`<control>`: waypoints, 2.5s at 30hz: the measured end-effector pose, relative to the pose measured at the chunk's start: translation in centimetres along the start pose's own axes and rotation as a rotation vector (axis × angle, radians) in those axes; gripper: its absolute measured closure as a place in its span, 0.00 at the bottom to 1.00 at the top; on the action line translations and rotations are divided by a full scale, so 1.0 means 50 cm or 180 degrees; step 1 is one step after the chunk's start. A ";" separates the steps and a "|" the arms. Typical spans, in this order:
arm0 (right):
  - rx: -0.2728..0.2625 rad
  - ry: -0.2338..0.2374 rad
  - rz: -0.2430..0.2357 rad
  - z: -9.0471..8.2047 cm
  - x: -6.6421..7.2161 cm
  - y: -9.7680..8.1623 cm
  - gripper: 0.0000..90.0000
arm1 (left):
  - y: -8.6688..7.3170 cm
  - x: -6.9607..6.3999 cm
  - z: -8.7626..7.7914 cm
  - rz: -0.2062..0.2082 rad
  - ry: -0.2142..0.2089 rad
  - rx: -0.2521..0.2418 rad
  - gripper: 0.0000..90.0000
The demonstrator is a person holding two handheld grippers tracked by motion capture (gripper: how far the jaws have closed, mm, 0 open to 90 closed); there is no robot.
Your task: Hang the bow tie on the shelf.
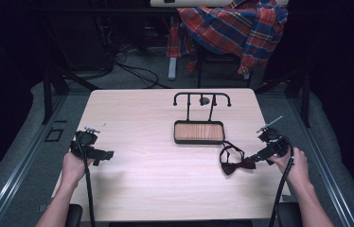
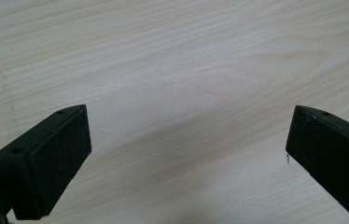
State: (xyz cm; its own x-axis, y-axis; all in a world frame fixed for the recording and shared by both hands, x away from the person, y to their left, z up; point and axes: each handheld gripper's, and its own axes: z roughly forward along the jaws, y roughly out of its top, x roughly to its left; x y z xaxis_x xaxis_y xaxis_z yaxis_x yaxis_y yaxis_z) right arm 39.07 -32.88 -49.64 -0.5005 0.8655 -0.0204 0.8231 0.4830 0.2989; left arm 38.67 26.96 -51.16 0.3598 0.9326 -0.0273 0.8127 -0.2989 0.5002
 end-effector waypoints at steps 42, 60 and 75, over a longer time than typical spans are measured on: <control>-0.0116 0.0108 -0.0065 0.044 0.029 0.063 0.00 | 0.000 -0.003 0.003 -0.0008 -0.0058 0.0009 0.00; -0.0142 0.0190 -0.0111 0.087 0.042 0.097 0.27 | 0.000 -0.005 0.006 -0.0012 -0.0099 0.0017 0.00; 0.0065 0.0186 -0.0158 0.108 0.055 0.095 0.77 | 0.000 -0.005 0.006 0.0015 -0.0075 0.0048 0.00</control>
State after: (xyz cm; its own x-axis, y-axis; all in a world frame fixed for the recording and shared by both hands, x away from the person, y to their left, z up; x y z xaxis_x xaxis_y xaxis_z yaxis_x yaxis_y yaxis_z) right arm 43.07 -27.48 -53.42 -0.5552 0.8314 0.0211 0.8018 0.5283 0.2793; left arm 38.74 26.68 -51.41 0.3741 0.9263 -0.0454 0.8178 -0.3063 0.4872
